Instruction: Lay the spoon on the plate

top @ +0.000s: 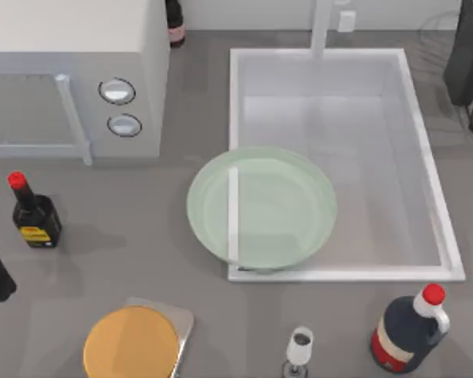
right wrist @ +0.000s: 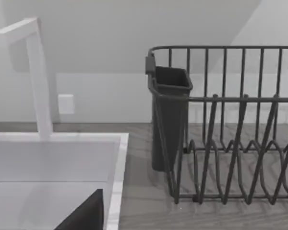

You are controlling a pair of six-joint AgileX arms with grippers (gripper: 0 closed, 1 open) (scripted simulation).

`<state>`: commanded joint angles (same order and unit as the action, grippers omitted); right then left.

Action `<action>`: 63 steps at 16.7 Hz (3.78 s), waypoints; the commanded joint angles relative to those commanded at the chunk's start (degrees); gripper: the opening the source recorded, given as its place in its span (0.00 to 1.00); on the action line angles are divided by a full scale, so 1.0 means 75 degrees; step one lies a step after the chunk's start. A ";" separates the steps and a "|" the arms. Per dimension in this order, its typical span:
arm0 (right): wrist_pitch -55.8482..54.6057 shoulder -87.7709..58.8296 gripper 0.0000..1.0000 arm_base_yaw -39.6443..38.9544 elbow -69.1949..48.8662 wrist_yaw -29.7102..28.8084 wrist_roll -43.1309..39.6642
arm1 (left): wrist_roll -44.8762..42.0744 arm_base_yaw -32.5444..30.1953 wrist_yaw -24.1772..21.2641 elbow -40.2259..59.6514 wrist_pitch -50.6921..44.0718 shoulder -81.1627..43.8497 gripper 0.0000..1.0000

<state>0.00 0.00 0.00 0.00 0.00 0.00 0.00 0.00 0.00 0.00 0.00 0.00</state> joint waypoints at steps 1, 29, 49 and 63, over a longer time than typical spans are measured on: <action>0.0000 0.0000 1.00 0.0000 0.0000 0.0000 0.0000 | 0.0000 0.0000 0.0000 0.0000 0.0000 0.0000 1.00; 0.7996 -1.2366 1.00 0.1835 -0.8338 -0.0032 -0.7218 | 0.0000 0.0000 0.0000 0.0000 0.0000 0.0000 1.00; 0.4787 -1.3833 0.92 0.1824 -0.6597 -0.0035 -0.7184 | 0.0000 0.0000 0.0000 0.0000 0.0000 0.0000 1.00; 0.4787 -1.3833 0.00 0.1824 -0.6597 -0.0035 -0.7184 | 0.0000 0.0000 0.0000 0.0000 0.0000 0.0000 1.00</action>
<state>35.90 -103.75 13.68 -49.48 -0.26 -53.88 0.00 0.00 0.00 0.00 0.00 0.00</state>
